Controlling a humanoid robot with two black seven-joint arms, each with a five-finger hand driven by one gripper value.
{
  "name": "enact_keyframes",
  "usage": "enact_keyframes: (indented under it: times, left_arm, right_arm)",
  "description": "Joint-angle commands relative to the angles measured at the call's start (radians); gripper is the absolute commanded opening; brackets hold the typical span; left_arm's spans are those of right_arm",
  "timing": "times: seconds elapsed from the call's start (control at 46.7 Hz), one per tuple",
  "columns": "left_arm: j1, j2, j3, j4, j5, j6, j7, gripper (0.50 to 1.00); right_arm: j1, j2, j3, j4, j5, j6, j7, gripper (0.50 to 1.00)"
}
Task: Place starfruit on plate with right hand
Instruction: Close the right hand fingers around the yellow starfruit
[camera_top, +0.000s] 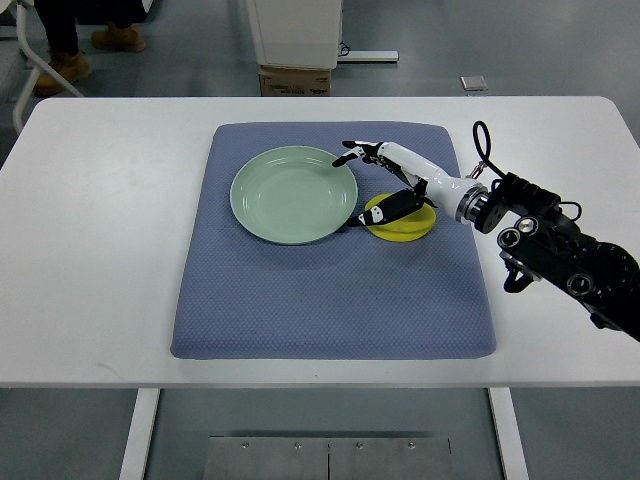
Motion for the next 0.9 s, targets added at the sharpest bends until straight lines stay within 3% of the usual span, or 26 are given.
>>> enact_keyframes:
  times: [0.0,0.878]
  left_arm:
    - [0.0,0.0,-0.001,0.0,0.0,0.0,0.0,1.0]
    - [0.0,0.0,0.001,-0.001,0.0,0.0,0.0,1.0]
  right_arm:
    - [0.0,-0.002,-0.007,-0.007,-0.011,-0.004,0.004,1.0]
    - [-0.008,-0.011,-0.054,-0.126,-0.096,-0.03,0.042,0.998]
